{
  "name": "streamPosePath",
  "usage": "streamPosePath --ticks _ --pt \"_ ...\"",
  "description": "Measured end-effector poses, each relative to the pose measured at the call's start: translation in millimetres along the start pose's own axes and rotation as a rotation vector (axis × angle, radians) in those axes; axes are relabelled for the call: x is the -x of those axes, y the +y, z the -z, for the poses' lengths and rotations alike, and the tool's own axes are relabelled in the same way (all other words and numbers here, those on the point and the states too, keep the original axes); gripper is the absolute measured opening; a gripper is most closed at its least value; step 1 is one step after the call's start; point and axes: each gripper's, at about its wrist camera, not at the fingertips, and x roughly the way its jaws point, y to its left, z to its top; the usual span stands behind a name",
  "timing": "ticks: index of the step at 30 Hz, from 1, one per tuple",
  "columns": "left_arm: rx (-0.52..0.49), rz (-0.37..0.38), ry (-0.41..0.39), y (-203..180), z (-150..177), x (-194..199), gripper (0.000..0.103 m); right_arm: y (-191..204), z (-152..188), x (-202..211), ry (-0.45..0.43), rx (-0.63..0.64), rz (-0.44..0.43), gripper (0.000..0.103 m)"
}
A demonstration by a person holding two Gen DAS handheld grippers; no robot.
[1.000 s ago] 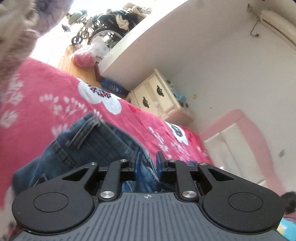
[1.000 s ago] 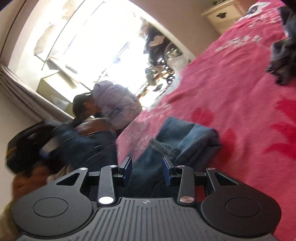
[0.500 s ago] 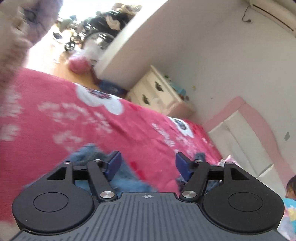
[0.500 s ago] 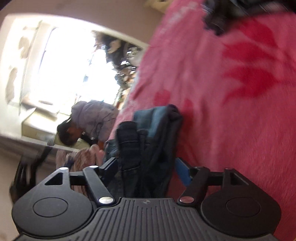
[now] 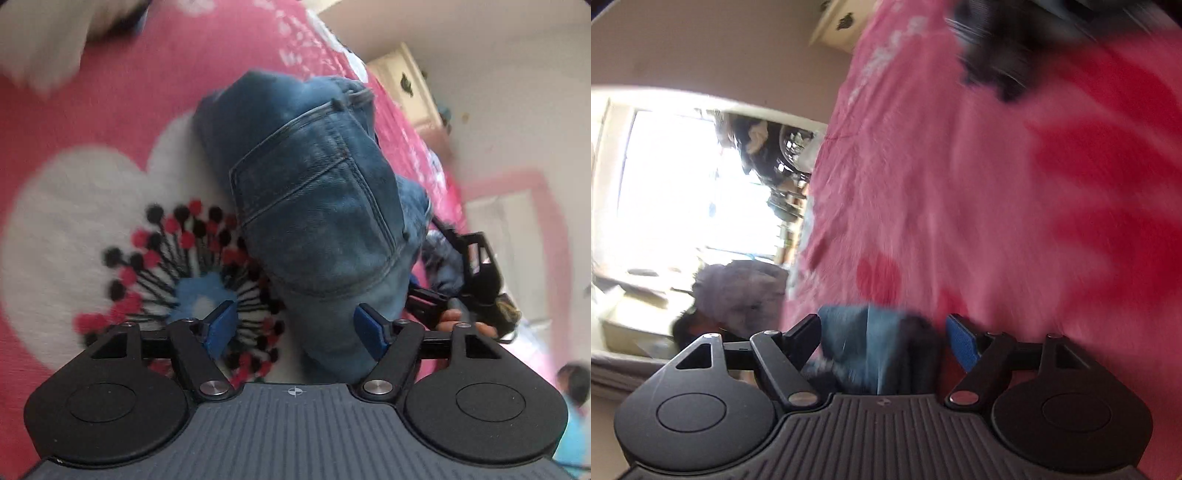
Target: Fold clothes
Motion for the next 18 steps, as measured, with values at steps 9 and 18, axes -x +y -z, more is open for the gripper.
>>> streamPosePath --ticks 9,18 --pt "-0.029 0.113 -0.036 2.4 -9.3 -18.6 0.076 48.2 -17.7 -69.5 0.404 0.377 0.021 0.102" --pt "-0.031 0.156 -0.025 0.7 -17.5 -22.2 0.072 17.2 2.2 -35.0 0.472 0.098 -0.031 0.052"
